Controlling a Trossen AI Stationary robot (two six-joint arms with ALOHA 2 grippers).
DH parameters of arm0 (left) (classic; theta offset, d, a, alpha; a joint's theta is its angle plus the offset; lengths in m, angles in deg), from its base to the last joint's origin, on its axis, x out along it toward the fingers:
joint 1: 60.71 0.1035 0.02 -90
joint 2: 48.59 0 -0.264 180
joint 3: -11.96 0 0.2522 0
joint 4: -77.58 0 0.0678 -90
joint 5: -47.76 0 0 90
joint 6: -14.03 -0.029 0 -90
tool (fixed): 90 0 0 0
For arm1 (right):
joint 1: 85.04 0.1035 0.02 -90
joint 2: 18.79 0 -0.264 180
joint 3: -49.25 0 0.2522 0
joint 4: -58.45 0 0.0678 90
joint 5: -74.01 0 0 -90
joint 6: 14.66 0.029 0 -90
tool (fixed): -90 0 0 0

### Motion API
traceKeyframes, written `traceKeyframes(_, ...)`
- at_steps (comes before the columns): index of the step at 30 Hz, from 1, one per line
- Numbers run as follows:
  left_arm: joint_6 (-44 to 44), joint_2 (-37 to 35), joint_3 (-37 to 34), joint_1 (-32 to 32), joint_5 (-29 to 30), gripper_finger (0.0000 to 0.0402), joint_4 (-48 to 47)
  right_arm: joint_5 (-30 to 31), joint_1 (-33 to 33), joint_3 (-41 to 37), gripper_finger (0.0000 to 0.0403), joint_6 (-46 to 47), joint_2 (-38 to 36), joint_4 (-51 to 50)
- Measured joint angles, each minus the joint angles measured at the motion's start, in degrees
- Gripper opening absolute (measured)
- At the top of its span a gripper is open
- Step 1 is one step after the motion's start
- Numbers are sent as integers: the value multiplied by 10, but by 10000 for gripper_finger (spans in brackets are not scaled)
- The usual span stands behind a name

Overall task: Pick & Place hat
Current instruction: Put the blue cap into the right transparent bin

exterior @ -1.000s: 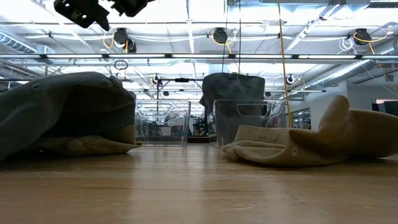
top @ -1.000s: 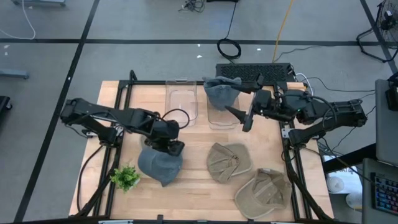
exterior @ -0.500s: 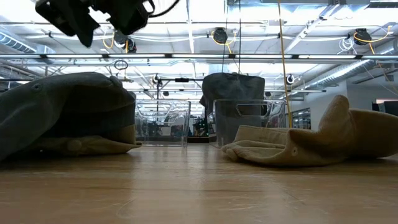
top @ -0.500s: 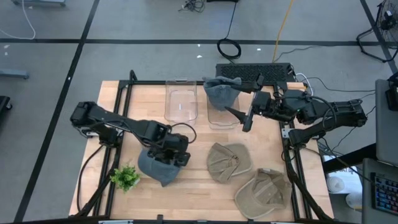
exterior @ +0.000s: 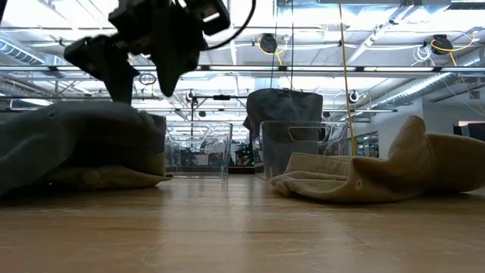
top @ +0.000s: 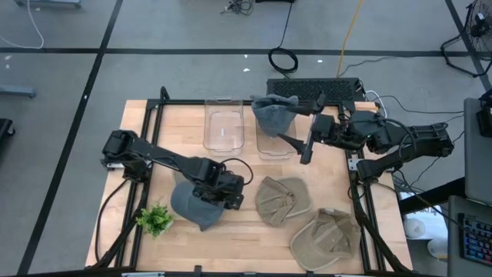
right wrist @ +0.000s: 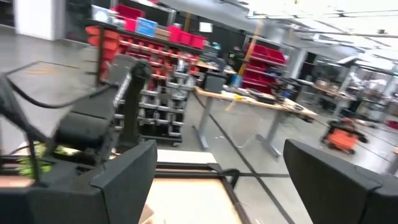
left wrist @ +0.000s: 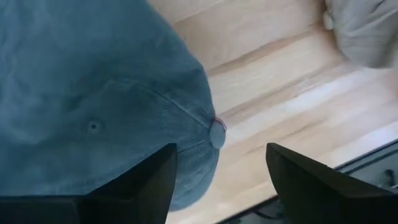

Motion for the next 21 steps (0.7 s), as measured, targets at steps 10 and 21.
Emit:
traceKeyframes(10,-31,13,0,22,-14,257,-95,-66,0,0,338,-20,-1,6)
traceKeyframes(21,-61,10,0,22,-26,257,-28,-66,0,0,338,-40,-1,9)
